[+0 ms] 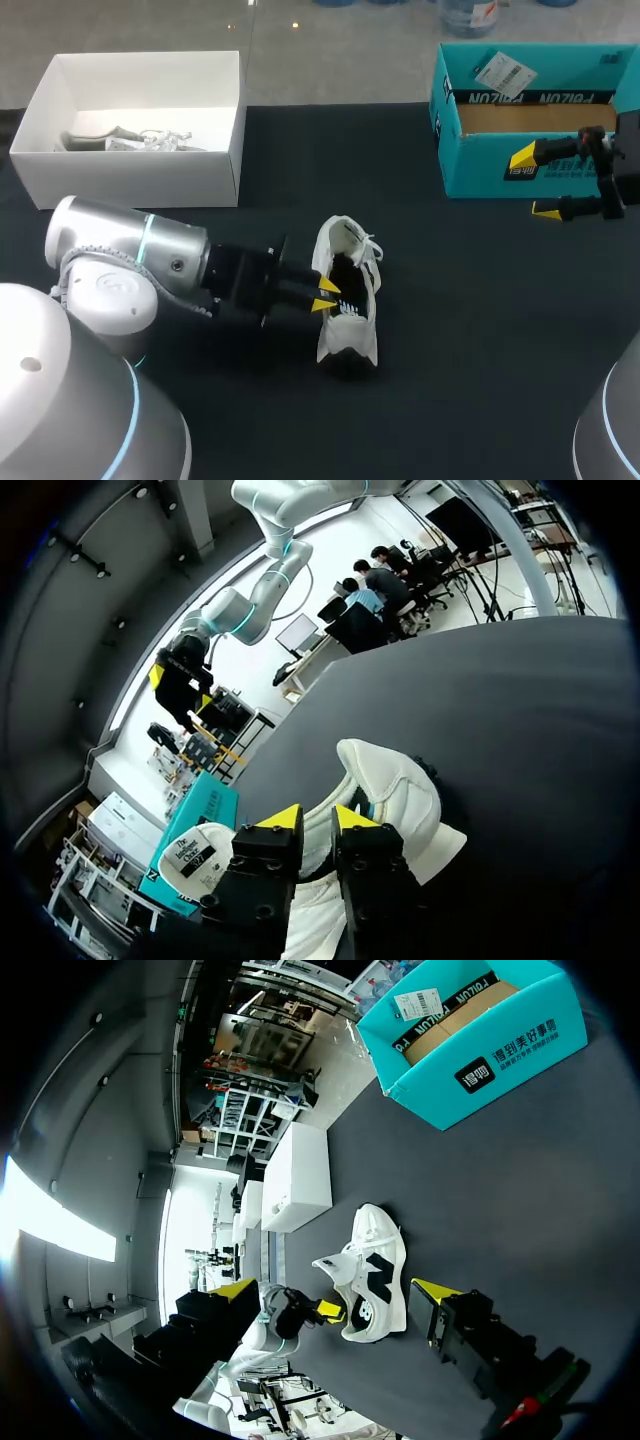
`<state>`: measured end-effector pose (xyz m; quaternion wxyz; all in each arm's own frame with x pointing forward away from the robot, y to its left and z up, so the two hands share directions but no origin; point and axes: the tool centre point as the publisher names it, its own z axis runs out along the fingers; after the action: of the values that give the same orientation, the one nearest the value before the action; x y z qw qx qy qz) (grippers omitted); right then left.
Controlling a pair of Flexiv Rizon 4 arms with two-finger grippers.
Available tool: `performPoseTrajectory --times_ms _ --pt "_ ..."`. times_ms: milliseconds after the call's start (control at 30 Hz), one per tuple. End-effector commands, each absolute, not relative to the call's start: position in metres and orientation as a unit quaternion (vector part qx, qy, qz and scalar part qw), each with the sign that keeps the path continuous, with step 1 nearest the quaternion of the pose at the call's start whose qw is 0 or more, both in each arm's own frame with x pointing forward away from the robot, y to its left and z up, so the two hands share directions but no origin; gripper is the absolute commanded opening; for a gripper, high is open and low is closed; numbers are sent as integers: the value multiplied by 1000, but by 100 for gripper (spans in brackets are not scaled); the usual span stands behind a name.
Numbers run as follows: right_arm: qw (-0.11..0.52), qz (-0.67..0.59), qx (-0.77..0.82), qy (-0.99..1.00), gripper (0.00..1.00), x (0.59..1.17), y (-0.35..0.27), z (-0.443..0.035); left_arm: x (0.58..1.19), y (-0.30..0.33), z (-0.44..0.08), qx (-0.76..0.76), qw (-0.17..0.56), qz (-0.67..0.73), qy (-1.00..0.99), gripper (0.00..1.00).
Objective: Take the shoe out of the shoebox, open the shoe tongue, remove and reinsert the insole, then place the shoe into the shoebox
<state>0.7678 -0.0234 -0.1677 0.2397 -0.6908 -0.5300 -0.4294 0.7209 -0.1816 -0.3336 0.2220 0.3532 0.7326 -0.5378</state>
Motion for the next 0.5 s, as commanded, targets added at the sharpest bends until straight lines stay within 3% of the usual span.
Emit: performPoseTrajectory --times_ms 33,333,500 --pt "238 -428 -693 -530 100 768 -22 -168 720 -186 -337 357 217 -535 734 0" --pt "238 -428 -693 -530 100 768 -22 -168 722 -183 -326 421 198 -497 733 0" --pt "238 -428 -693 -530 100 768 -22 -168 731 -177 -309 557 132 -406 712 0"
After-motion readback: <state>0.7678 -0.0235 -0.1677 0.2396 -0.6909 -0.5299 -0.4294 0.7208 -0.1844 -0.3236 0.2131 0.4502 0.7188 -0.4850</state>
